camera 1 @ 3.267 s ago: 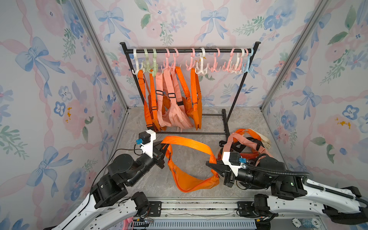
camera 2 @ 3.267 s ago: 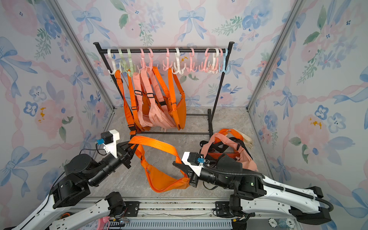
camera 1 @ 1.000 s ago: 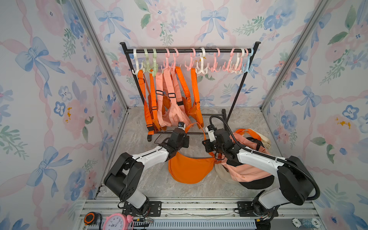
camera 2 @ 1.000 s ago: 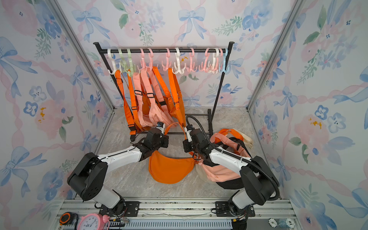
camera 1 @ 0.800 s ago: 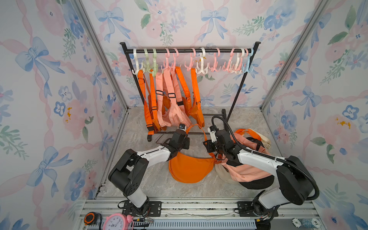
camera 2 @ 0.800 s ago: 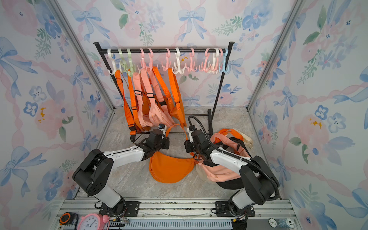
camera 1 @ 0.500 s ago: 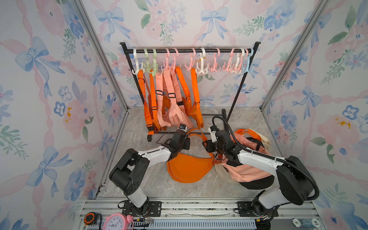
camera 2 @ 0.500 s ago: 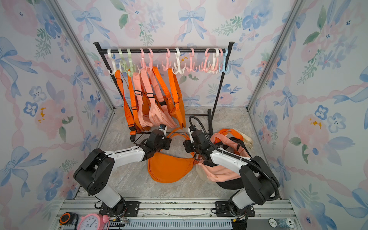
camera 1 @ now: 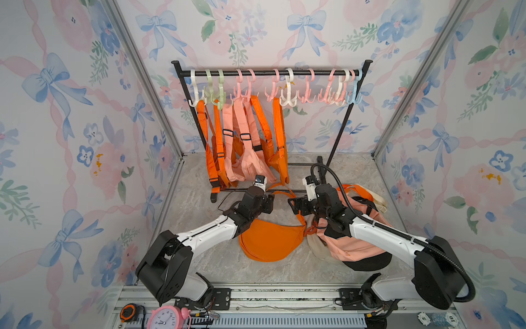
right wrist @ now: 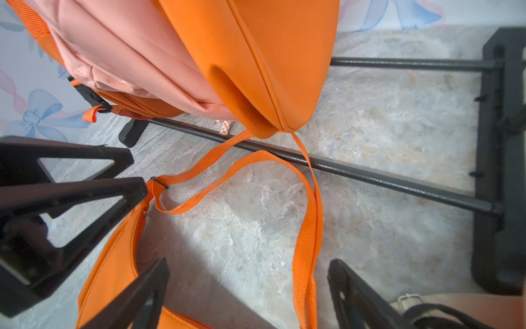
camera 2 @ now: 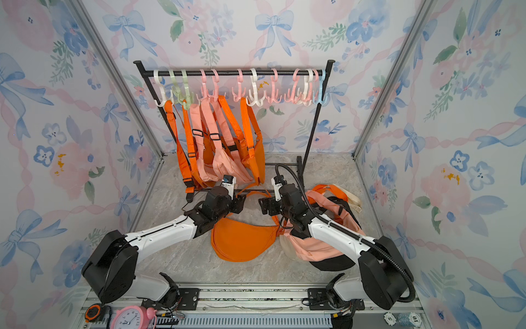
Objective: Take the bag off the hook
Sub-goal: Place the bag at the center of the board.
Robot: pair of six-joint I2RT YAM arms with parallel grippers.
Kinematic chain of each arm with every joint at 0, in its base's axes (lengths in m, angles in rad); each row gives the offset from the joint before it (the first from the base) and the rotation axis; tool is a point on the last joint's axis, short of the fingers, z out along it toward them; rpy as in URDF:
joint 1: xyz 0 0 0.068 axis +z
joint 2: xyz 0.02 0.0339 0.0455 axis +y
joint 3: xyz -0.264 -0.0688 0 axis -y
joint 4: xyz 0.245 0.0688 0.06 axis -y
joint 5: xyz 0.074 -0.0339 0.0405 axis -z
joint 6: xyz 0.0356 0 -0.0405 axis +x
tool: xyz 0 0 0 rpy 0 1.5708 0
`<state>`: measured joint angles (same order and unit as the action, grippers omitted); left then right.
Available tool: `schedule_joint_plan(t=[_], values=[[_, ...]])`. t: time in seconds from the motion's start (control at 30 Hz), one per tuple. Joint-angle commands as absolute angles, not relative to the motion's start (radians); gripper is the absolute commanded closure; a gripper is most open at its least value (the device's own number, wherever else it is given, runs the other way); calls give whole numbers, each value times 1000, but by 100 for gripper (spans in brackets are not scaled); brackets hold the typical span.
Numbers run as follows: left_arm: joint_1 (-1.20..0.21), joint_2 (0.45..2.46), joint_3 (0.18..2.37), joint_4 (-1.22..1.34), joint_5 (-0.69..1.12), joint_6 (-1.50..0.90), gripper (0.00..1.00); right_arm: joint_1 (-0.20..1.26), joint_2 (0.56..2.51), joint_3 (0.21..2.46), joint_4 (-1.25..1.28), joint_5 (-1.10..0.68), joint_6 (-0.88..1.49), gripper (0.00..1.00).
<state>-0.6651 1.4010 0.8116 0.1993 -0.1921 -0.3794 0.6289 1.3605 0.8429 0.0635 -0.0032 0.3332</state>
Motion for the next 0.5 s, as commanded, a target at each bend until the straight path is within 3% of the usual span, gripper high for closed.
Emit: schedule_joint_plan(t=[0.0,0.47], values=[[-678,1341,816,154,-214,-386,42,623,1298,838,31,11,296,5],[-645,1265,1032,-10,-123,-386,39,623,1082,784,-3,8,272,0]])
